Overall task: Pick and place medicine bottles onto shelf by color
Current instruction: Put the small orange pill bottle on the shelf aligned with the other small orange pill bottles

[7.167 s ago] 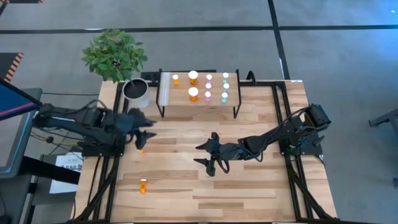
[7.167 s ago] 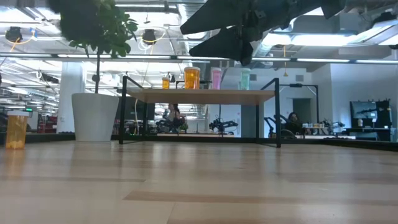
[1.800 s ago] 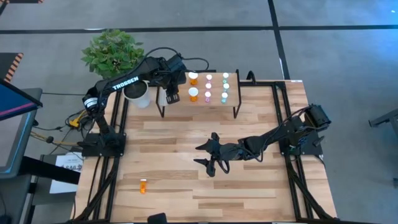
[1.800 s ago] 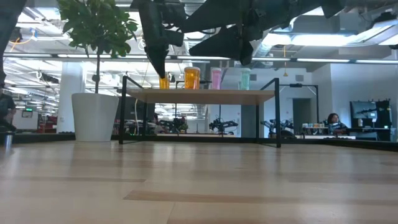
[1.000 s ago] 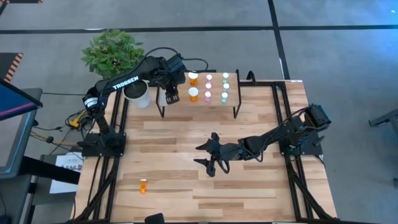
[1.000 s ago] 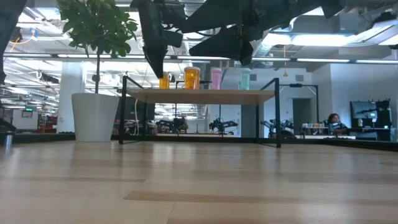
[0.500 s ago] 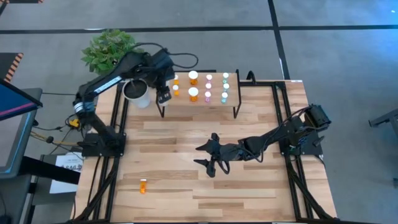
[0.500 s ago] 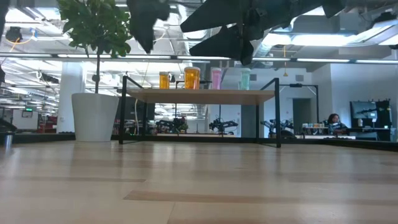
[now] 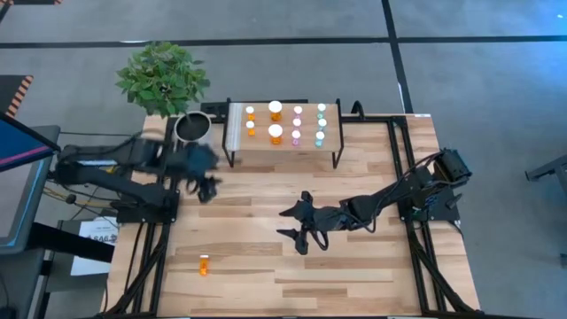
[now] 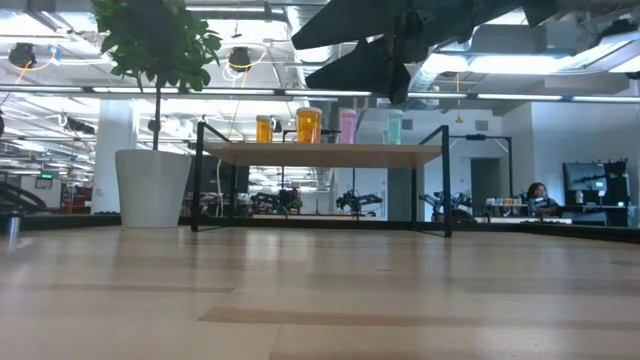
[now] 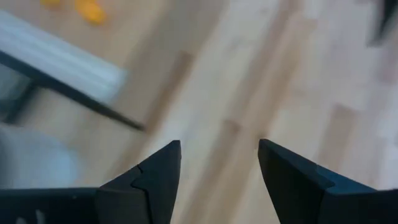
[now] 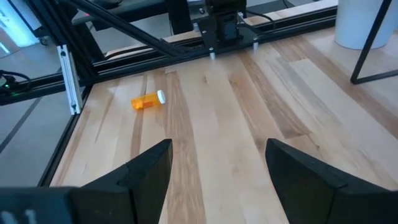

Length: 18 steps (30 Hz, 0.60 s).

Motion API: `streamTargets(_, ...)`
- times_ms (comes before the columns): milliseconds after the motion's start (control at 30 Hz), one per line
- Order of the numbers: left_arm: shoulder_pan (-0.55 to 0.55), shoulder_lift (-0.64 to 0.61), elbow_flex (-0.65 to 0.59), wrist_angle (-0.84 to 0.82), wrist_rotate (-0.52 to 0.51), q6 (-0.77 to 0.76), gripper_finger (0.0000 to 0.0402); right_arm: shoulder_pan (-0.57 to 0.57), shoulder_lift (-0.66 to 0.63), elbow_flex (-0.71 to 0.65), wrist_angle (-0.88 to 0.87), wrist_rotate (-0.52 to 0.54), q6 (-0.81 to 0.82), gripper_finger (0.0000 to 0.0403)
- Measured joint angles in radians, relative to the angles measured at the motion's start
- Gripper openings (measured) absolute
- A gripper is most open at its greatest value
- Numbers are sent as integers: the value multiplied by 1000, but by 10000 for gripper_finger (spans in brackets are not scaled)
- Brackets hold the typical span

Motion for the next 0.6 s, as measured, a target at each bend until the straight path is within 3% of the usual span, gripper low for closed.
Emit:
streamTargets(133,-204,-127,-221,167,-16,-211,203,-2,0,0,0,0,0,282)
streamTargets(267,-361,-175,-367,236,-45,-421,203,-2,0,0,3,0,0,282)
streamTargets(400,-479,-143,-464,236,-68,-606,203,-1,0,0,0,0,0,282)
streamTargets(600,-595,-24,-496,237,28,-818,203,-2,0,0,0,0,0,282)
